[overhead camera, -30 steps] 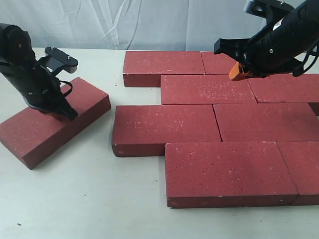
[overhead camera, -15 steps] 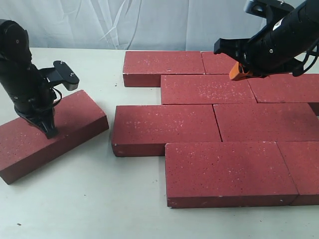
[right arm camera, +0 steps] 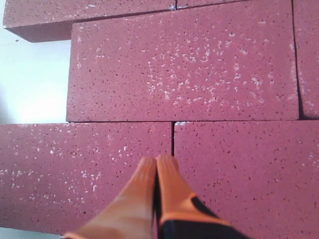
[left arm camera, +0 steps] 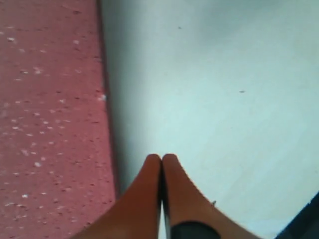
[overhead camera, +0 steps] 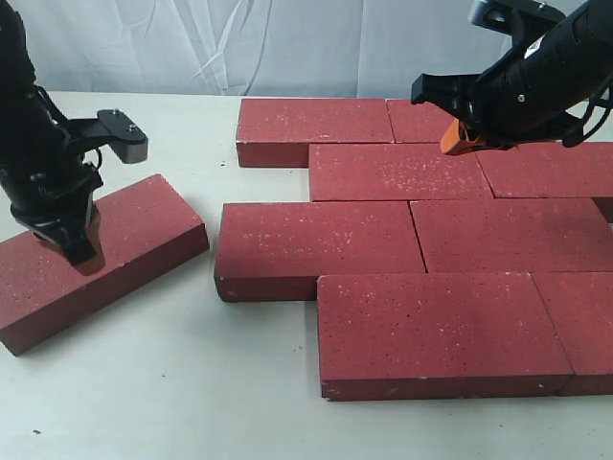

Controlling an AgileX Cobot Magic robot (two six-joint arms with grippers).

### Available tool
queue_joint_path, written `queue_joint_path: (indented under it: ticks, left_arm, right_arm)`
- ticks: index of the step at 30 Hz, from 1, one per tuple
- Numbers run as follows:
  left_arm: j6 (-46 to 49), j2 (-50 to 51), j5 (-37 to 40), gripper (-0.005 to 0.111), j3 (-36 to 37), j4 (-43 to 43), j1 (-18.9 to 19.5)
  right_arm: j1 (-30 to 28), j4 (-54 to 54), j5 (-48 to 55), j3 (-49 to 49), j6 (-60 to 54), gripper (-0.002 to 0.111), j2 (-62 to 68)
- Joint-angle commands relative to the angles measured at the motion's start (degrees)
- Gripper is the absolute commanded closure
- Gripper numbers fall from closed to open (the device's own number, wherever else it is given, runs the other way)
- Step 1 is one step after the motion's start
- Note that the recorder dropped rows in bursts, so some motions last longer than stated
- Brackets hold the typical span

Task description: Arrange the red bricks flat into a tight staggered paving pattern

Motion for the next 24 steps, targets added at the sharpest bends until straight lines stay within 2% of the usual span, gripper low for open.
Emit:
queue_joint_path:
  ticks: [1, 12, 17, 24]
  left_arm:
    - [3.7, 0.7, 2.0, 0.107, 3.6, -1.0, -0.4]
    - [3.9, 0.7, -4.8, 0.107, 10.3, 6.9, -0.1]
    - [3.8, 0.7, -9.9, 0.107, 11.9, 7.8, 2.8]
    - [3.3, 0.8, -12.0, 0.107, 11.9, 7.8, 7.0]
  right_arm:
    - [-0.3, 0.0, 0.1, -0.3, -0.2, 0.109, -0.5]
    - [-0.3, 0.1, 0.2, -0.3, -0.2, 0.109, -0.5]
    - [-0.3, 0.3, 0.3, -0.3, -0.2, 0.109, -0.5]
    - [-0.3, 0.3, 0.3, -0.3, -0.2, 0.109, -0.5]
